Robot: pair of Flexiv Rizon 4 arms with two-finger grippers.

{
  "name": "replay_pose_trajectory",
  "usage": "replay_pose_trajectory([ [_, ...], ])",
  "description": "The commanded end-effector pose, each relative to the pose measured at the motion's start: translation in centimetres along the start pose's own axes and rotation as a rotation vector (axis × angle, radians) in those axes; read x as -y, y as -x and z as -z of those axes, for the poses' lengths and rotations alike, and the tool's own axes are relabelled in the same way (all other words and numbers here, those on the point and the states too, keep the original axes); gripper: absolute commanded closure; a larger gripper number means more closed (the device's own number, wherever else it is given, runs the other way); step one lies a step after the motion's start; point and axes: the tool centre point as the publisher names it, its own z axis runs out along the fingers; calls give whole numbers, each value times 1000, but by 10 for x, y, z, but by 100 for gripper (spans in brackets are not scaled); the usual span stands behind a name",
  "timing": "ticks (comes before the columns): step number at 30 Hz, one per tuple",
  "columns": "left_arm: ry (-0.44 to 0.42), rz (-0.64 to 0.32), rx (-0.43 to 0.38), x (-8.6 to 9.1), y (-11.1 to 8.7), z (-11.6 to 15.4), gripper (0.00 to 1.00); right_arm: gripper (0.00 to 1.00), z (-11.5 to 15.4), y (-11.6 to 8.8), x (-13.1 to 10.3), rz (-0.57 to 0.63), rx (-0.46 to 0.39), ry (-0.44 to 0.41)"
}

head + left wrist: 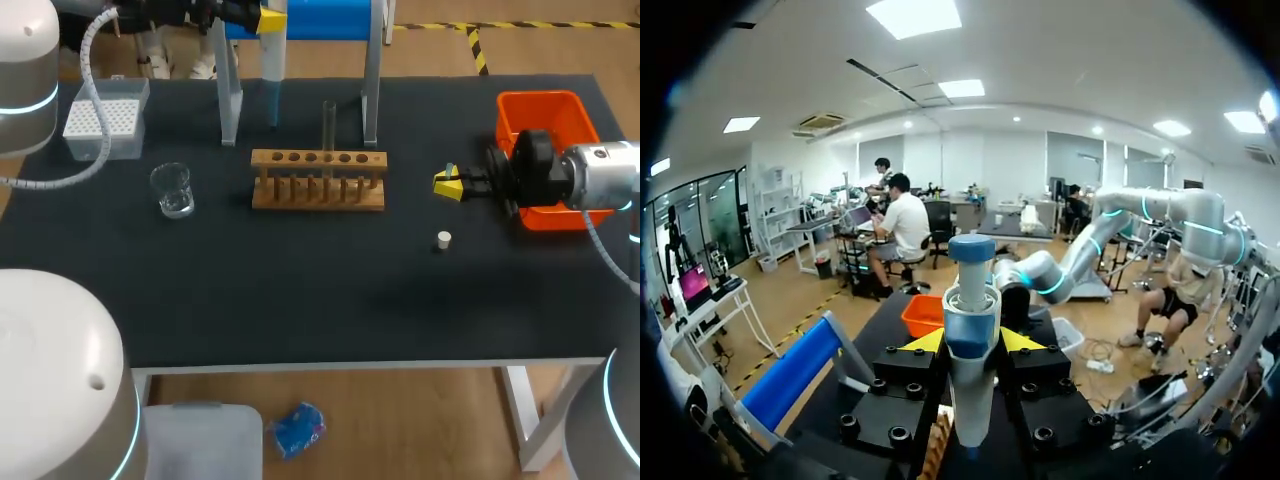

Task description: Invert the test tube, pick up the pipette, mount the tip to pipette, aspirate from beaker and dispense into the tube, eject the tip, return the pipette, and cap with the stopper.

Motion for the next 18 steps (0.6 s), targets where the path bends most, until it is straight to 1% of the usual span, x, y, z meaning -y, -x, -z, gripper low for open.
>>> replay_pose_trajectory([
  [1, -14, -34, -42, 1, 3, -4, 100, 100, 0, 0, 0, 1, 0, 0],
  [2, -16, -44, -75, 2, 4, -9, 100, 100, 0, 0, 0, 1, 0, 0],
  [4, -36, -103, -143, 8, 2, -19, 100, 100, 0, 0, 0, 1, 0, 0],
  [6, -47, -151, -196, 15, -6, -29, 100, 100, 0, 0, 0, 1, 0, 0],
  [9, -36, -196, -282, 25, -19, -43, 100, 100, 0, 0, 0, 1, 0, 0],
  [11, -24, -219, -320, 31, -29, -51, 100, 100, 0, 0, 0, 1, 0, 0],
  [13, -33, -258, -352, 39, -40, -59, 100, 100, 0, 0, 0, 1, 0, 0],
  [15, -20, -270, -380, 45, -50, -67, 100, 100, 0, 0, 0, 1, 0, 0],
  [18, -16, -275, -400, 47, -61, -74, 100, 100, 0, 0, 0, 1, 0, 0],
])
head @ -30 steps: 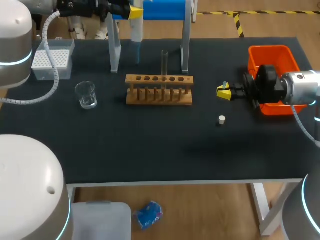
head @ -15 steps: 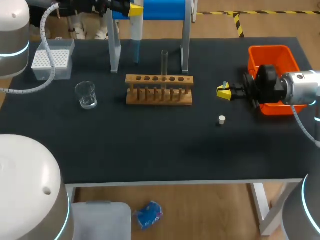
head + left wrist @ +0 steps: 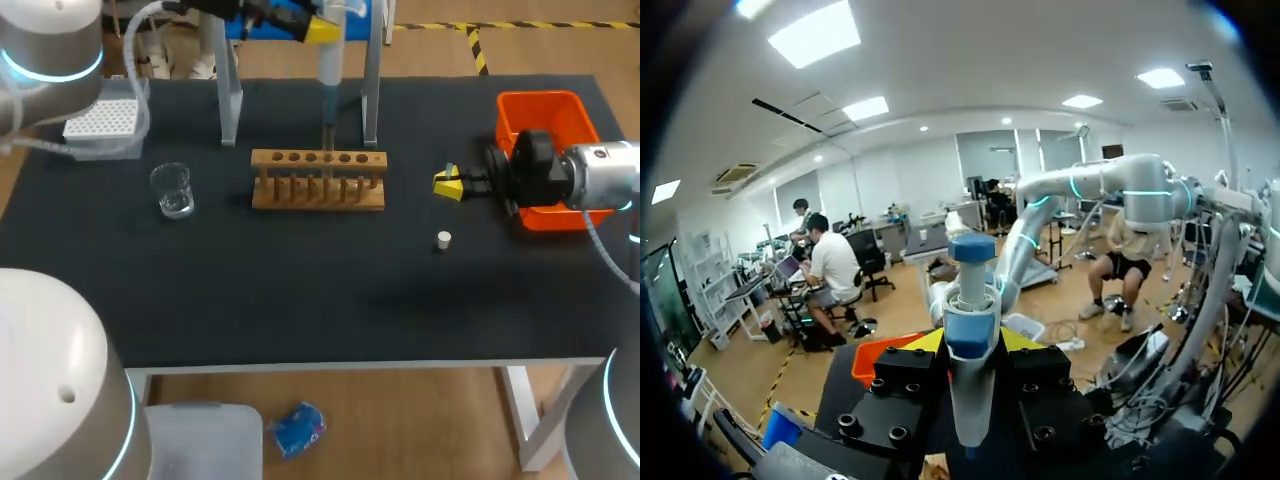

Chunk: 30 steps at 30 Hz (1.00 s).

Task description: Invert the test tube, pick up the pipette, mount the tip to pipette, aspirate from beaker and dispense into the tube, eject the tip, return the pipette, and cap with the stopper.

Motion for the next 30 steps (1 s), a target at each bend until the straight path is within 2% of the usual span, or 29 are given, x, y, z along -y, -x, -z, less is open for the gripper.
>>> replay_pose_trajectory([
  [1, 10, 6, -81, 5, 1, -15, 100, 100, 0, 0, 0, 1, 0, 0],
  [11, -22, 73, -72, -36, -20, -35, 100, 100, 0, 0, 0, 1, 0, 0],
  [20, -42, 51, -17, -47, -27, -41, 100, 100, 0, 0, 0, 1, 0, 0],
  [30, -30, 56, -18, -51, -28, -43, 100, 100, 0, 0, 0, 1, 0, 0],
])
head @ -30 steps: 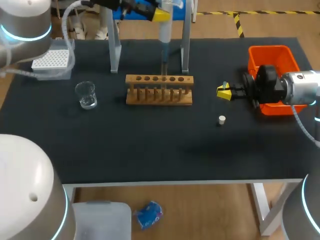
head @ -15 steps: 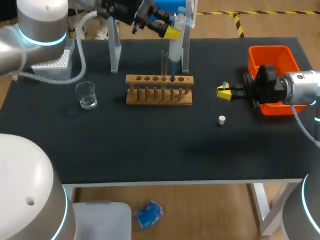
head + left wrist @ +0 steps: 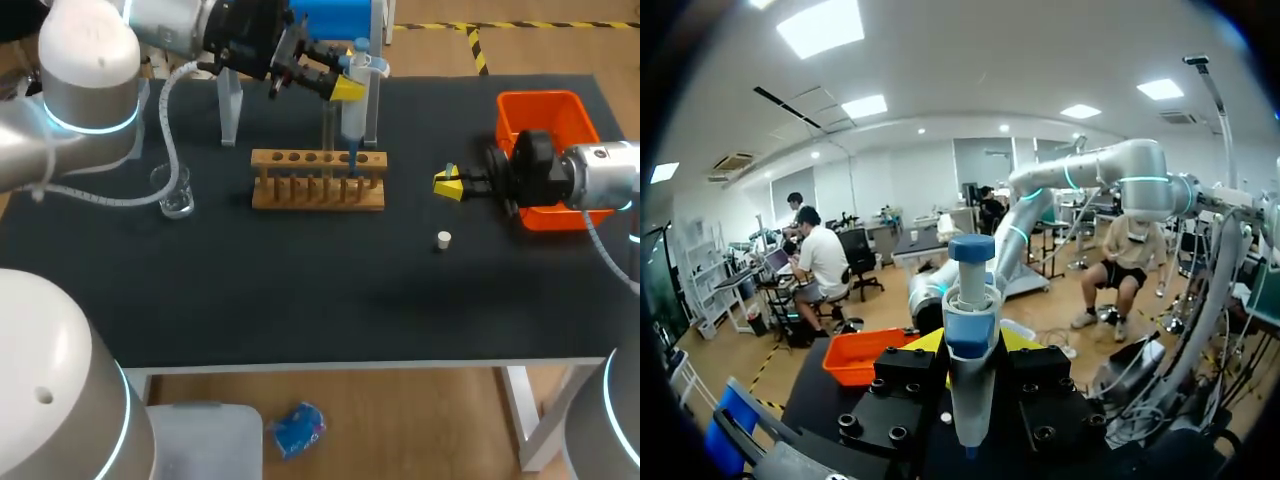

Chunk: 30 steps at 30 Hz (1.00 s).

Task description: Invert the test tube, pick up the pipette, mount the tip to pipette, aspirate from beaker and dispense into the tube, eject the tip, return the pipette, and cap with the stopper.

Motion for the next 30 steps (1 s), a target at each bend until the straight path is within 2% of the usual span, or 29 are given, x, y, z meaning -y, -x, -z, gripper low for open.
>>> replay_pose_trajectory([
  [1, 13, 3, -4, 1, -1, 0, 100, 100, 0, 0, 0, 1, 0, 0],
  [14, 55, -18, -1, 22, 1, 10, 100, 100, 0, 0, 0, 1, 0, 0],
  [30, 65, -10, -9, 23, 1, 10, 100, 100, 0, 0, 0, 1, 0, 0],
])
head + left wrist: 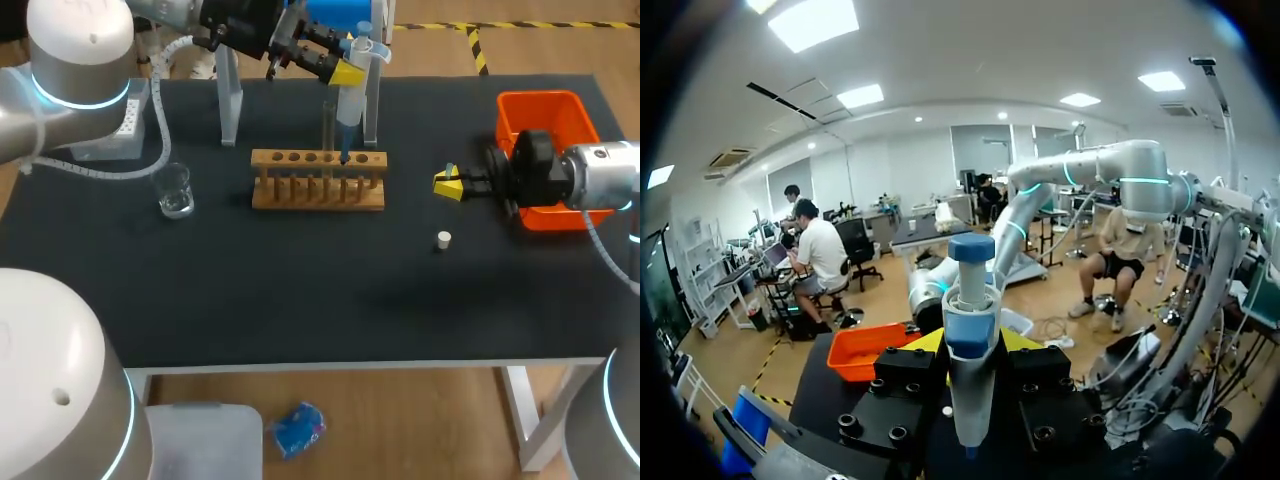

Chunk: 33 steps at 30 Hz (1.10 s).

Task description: Invert the test tube, pick up the pipette, mount the tip to pipette, aspirate from beaker and dispense into the tube, eject the tip, return the pipette, and cap with the stopper.

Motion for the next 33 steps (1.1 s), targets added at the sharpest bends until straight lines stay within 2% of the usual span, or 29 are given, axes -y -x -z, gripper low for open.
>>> replay_pose_trajectory([
  [1, 2, 0, -1, 1, 0, 1, 100, 100, 0, 0, 0, 1, 0, 0],
  [4, 2, 0, -1, 1, 0, 1, 100, 100, 1, 10, -1, 69, 15, -93],
  [6, 2, 0, -1, 1, 0, 1, 100, 100, -3, 17, -8, 113, 14, -120],
  [10, 2, 0, -1, 1, 0, 1, 100, 100, -22, 26, -25, 232, -27, -199],
  [14, 2, 0, -1, 1, 0, 1, 100, 100, -40, 30, -32, 303, -57, -243],
  [21, 2, 0, -1, 1, 0, 1, 100, 100, -67, 33, -9, 355, -89, -301],
  [25, 2, 0, -1, 1, 0, 1, 100, 100, -80, 38, 8, 339, -86, -305],
  [33, 2, 0, -1, 1, 0, 1, 100, 100, -98, 40, 21, 331, -78, -290],
])
